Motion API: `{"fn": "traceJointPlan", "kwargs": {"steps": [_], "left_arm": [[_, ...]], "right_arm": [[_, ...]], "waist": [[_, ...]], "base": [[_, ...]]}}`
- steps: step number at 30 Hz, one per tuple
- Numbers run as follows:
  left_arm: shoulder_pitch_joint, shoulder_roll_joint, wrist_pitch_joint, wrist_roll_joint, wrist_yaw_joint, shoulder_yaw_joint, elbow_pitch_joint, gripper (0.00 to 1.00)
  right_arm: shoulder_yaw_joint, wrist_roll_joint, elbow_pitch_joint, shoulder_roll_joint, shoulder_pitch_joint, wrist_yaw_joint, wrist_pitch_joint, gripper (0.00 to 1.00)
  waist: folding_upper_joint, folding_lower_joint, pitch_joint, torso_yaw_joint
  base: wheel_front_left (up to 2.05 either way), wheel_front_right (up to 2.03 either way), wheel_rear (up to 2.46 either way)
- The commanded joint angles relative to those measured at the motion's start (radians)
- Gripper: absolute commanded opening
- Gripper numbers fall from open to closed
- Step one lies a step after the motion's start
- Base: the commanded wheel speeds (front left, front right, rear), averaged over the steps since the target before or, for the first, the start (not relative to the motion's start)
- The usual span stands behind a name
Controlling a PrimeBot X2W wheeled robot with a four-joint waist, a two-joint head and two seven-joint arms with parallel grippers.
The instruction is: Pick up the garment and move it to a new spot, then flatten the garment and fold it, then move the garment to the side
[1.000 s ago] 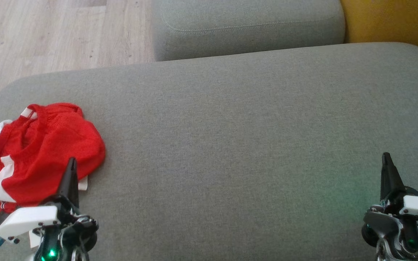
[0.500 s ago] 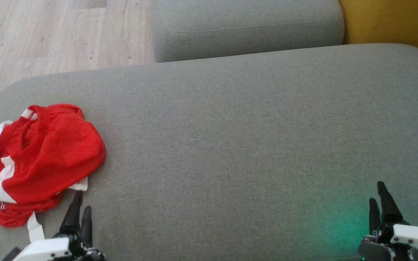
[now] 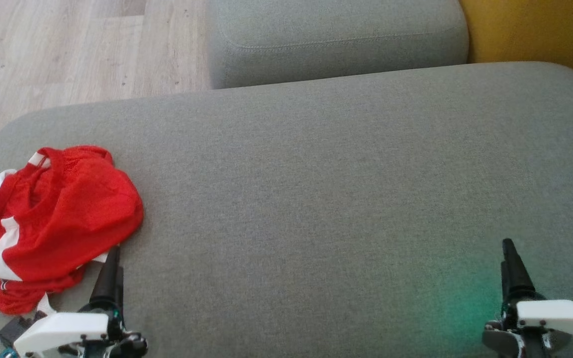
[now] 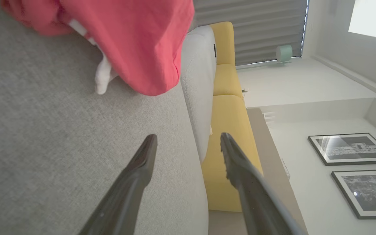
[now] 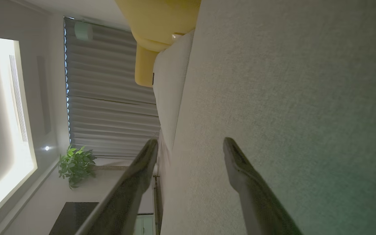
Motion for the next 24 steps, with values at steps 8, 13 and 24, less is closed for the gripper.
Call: {"fn": "traceJointPlan", "kwargs": {"steps": [8, 13, 24], "left_arm": [[-0.027, 0.010, -0.036, 0.141, 0.015, -0.021, -0.080, 1.00], [-0.024, 0.010, -0.048, 0.193, 0.018, -0.031, -0.099, 1.00], [-0.018, 0.012, -0.080, 0.339, 0.025, -0.058, -0.139, 1.00]], "right_arm": [[0.066, -0.133, -0.063, -0.023, -0.040, 0.002, -0.035, 1.00], [0.082, -0.180, -0.070, -0.024, -0.040, 0.002, -0.047, 1.00], [0.146, -0.311, -0.082, -0.038, -0.048, 0.003, -0.079, 1.00]], "waist": [[0.0000, 0.0000, -0.007, -0.003], [0.0000, 0.0000, -0.009, -0.004], [0.0000, 0.0000, -0.017, -0.007]], "base": [[0.00, 0.00, 0.00], [0.00, 0.00, 0.00], [0.00, 0.00, 0.00]]}}
